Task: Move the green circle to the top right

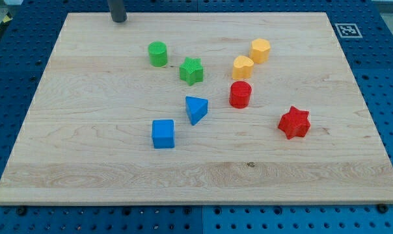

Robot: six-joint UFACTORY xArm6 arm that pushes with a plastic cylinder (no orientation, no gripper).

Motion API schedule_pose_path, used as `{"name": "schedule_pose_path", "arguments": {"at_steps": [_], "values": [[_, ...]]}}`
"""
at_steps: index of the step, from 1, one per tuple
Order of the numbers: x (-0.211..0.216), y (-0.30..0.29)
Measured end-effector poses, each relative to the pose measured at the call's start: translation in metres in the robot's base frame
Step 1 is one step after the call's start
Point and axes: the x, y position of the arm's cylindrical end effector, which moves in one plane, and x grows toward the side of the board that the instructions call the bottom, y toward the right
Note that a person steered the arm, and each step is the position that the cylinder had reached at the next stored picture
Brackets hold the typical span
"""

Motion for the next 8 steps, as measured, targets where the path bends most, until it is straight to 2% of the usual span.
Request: {"name": "schedule_pose_path", "arguments": {"at_steps": [1,2,3,4,5,6,7,8], "values": [[0.006,0.014],[0.014,0.094],[0.051,0.162],[0.092,0.192],[0.093,0.192],[0.067,0.152],[0.064,0.069],[0.093,0.035]]}}
